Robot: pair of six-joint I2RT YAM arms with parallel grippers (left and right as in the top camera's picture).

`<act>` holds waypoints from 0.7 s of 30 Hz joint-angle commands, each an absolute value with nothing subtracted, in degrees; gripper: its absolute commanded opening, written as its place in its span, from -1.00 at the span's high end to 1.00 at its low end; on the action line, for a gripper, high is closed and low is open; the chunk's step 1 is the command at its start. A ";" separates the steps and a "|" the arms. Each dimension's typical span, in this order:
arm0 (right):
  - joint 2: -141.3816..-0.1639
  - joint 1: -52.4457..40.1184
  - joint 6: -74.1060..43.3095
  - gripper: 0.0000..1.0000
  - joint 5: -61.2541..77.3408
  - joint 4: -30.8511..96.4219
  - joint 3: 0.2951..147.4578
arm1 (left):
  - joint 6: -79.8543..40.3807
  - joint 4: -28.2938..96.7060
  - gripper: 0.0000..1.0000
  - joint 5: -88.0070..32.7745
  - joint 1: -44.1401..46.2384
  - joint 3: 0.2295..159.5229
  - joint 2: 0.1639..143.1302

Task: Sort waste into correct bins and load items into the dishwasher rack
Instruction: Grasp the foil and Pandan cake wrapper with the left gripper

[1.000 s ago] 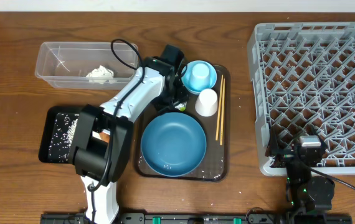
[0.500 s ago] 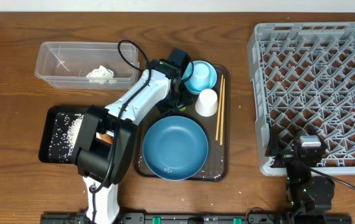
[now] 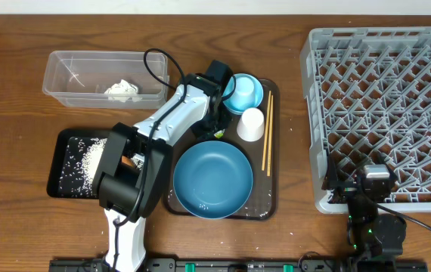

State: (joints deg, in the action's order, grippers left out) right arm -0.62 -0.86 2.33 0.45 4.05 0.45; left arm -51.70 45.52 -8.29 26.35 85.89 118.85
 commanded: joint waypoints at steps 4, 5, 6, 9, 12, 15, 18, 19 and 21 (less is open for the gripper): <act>-0.38 -0.43 2.20 -0.98 0.67 4.27 0.32 | -51.48 47.53 0.88 -6.83 26.06 86.32 117.86; -0.38 -0.43 2.20 -0.99 0.67 4.27 0.32 | -51.22 48.03 0.87 -6.83 26.06 86.70 117.30; -0.38 -0.43 2.20 -0.98 0.67 4.27 0.32 | -51.07 48.66 0.88 -6.81 26.06 87.15 116.53; -0.38 -0.45 2.20 -0.99 0.67 4.27 0.32 | -50.87 49.21 0.88 -6.81 25.87 88.01 113.40; -0.38 -0.43 2.20 -0.98 0.67 4.27 0.32 | -50.87 49.06 0.88 -6.79 24.95 88.01 108.73; -0.38 -0.43 2.20 -0.98 0.67 4.27 0.32 | -50.87 47.81 0.88 -6.76 23.27 88.01 103.61; -0.38 -0.43 2.20 -0.99 0.67 4.27 0.32 | -50.87 46.02 0.88 -4.27 21.45 88.01 99.83; -0.38 -0.43 2.20 -0.98 0.67 4.27 0.32 | -50.89 45.45 0.88 -2.15 20.75 88.01 98.83; -0.38 -0.43 2.20 -0.98 0.67 4.27 0.32 | -50.92 44.51 0.88 1.67 19.49 88.01 97.62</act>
